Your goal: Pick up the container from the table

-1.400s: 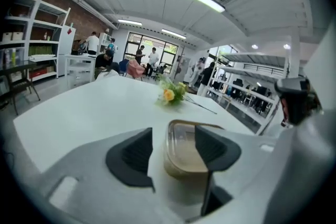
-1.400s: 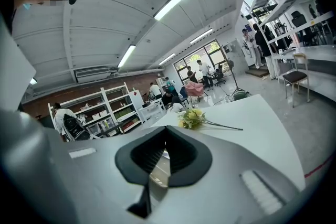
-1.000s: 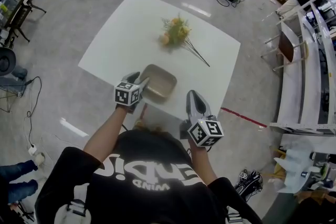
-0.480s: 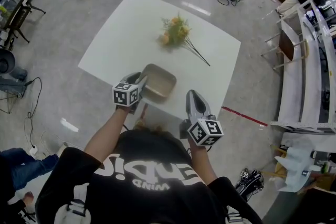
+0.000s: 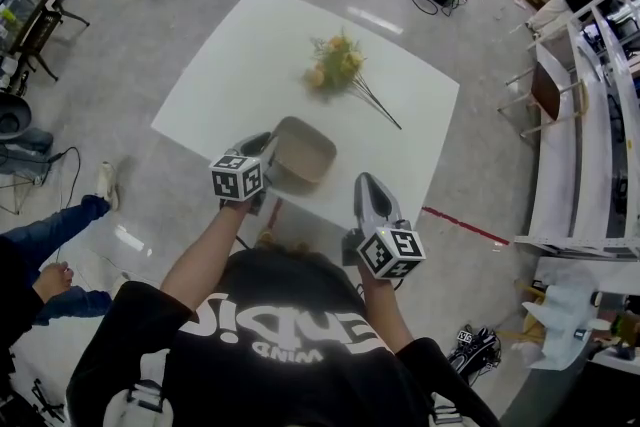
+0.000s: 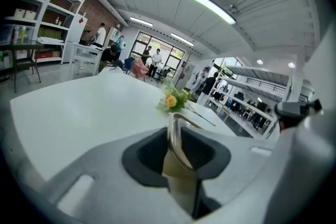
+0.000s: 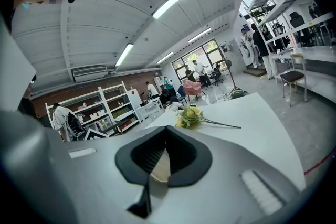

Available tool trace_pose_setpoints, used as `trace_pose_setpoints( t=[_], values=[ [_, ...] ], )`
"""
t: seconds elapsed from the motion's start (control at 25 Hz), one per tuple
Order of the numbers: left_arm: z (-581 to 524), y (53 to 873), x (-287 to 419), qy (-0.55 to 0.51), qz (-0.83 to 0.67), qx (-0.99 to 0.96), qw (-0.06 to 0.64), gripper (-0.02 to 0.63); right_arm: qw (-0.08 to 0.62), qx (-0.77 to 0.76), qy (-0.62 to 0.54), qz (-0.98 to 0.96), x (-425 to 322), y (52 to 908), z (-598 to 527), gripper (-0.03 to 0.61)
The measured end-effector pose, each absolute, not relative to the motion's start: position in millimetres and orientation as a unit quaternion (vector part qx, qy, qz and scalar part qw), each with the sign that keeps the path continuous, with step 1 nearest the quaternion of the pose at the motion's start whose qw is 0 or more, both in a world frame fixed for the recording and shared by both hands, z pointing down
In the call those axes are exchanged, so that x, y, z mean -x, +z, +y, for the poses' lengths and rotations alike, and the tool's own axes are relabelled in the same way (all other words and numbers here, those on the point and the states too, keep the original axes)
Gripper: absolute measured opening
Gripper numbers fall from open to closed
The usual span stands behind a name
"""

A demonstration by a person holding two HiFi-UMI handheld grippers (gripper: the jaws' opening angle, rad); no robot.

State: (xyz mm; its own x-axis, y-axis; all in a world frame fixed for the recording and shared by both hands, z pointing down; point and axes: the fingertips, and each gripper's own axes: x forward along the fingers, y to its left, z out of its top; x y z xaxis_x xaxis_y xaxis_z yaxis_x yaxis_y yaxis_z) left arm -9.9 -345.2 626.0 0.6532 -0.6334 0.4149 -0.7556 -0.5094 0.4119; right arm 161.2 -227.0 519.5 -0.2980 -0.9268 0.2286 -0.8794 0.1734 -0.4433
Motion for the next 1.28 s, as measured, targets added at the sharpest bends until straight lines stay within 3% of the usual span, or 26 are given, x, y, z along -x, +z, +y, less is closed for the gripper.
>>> trace_pose_setpoints(
  t=[0.52, 1.28],
  values=[
    [-347, 569, 8, 0.084, -0.413, -0.876, 0.233, 0.041, 0.040, 0.588, -0.253, 0.767, -160, 513, -222, 0.002],
    [-299, 442, 35, -0.003, -0.424, -0.890, 0.169, 0.041, 0.042, 0.582, -0.237, 0.777, -160, 499, -208, 0.002]
  ],
)
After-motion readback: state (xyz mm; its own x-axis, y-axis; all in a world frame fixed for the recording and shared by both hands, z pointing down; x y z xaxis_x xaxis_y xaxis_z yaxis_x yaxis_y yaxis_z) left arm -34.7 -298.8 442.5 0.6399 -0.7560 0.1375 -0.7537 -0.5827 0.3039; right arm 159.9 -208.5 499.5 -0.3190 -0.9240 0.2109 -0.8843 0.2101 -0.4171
